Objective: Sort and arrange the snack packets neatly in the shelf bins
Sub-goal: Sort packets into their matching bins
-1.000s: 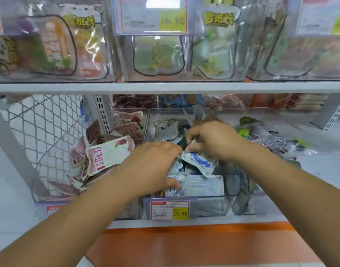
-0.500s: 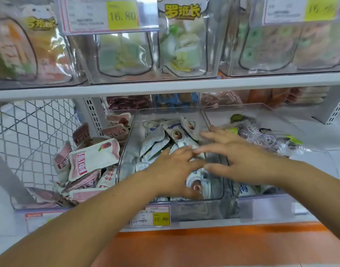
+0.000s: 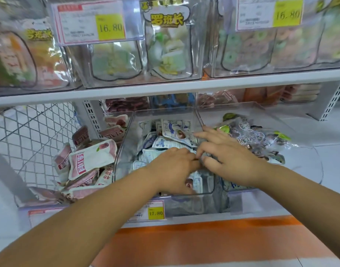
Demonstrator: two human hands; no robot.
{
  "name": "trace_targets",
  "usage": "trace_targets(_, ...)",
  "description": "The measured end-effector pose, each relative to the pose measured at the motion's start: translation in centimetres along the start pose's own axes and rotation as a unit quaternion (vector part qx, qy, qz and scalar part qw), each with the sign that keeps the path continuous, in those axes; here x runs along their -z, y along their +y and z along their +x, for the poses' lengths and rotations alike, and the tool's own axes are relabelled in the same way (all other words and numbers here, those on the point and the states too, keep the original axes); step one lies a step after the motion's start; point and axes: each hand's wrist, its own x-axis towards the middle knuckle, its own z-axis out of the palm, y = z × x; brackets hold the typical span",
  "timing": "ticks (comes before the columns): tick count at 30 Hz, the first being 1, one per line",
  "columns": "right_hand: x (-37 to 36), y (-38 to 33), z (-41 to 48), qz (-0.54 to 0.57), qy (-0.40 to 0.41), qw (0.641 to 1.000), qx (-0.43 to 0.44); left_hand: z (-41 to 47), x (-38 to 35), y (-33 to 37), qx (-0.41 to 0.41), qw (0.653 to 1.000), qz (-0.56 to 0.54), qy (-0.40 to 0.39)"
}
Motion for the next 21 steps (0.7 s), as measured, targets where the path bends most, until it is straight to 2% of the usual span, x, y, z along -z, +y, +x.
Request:
trace_targets(7, -0.1, 0.3, -0.2, 0.019, -0.005, 1.0, -0.004, -0.9, 0.8, -2.7, 0.009, 0.992, 0.068, -0.104)
trace_targets(11, -0.4, 0.3, -0.1, 0.033, 0.012, 0.999, 0.0, -4.4, 1.5, -4.9, 0.06, 0.977, 0.143, -0.147)
trace_targets(15, -0.6, 0.3, 0.0, 0.032, 0.01, 0.999, -0.003, -3.7, 1.6, -3.7, 0.043, 0.981, 0.151, -0.114)
trace_targets(18, -0.7, 0.5, 0.0, 0.027, 0.015, 1.0, -0.003, -2.0, 0.8, -2.4, 0.009, 0.996, 0.078, -0.051)
trace_targets(21, -0.9, 0.5, 0.1, 0.029, 0.02, 0.999, -0.002, -0.4, -0.6, -1.4, 0.016, 0.995, 0.05, -0.09)
